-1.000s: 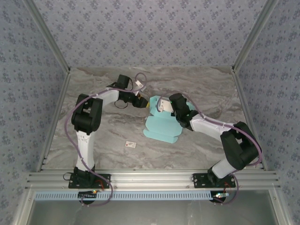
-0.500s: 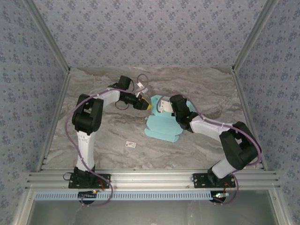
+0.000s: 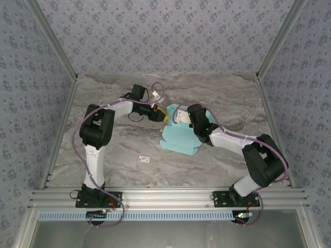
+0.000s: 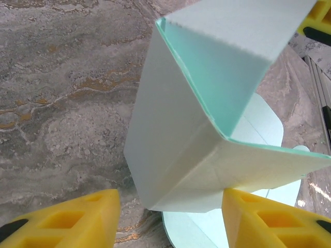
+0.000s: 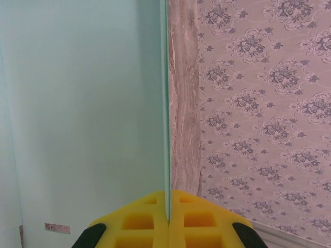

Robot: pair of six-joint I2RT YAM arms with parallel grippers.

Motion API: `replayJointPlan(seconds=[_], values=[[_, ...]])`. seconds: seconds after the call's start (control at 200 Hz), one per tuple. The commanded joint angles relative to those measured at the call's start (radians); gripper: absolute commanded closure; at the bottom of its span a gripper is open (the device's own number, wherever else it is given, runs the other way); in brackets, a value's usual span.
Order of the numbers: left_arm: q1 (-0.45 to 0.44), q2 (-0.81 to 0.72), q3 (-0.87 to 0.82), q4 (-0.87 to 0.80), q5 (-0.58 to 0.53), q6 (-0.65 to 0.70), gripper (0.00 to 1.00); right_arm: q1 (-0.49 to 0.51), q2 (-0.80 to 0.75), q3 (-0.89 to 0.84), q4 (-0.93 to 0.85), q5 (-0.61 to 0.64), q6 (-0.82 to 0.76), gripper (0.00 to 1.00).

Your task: Fold the paper box

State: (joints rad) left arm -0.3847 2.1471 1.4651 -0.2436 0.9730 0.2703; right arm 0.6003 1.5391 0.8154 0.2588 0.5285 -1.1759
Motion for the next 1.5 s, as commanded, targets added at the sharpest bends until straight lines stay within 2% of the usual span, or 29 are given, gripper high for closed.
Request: replayJointPlan(seconds=[0.0,0.19,0.465,0.67,0.829,1.054,1.339,1.494], values=[[-0.014,-0.064,-0.051,0.119,0.030,-0.060,0.45,0.010,0.011,0.005,0.009,0.019,-0.002,1.00],[-0.020,-0.074,-0.086,0.207,0.031,-0.115,0.46,0.010,0.013,0.006,0.004,0.017,0.007,1.00],[-0.026,-0.068,-0.077,0.229,0.061,-0.139,0.51,0.012,0.011,0.014,-0.014,0.012,0.022,1.00],[-0.028,-0.076,-0.087,0.248,0.056,-0.143,0.52,0.012,-0.003,0.000,0.006,0.008,0.018,1.00],[-0.029,-0.085,-0.116,0.290,0.033,-0.165,0.52,0.010,0.001,-0.037,0.084,0.014,-0.020,1.00],[-0.032,-0.112,-0.175,0.358,-0.036,-0.212,0.53,0.010,-0.014,-0.067,0.097,0.001,-0.035,1.00],[-0.033,-0.118,-0.171,0.303,-0.038,-0.163,0.53,0.012,-0.012,-0.130,0.195,0.005,-0.075,1.00],[-0.033,-0.096,-0.119,0.194,-0.038,-0.096,0.53,0.008,-0.013,-0.115,0.173,0.008,-0.064,1.00]])
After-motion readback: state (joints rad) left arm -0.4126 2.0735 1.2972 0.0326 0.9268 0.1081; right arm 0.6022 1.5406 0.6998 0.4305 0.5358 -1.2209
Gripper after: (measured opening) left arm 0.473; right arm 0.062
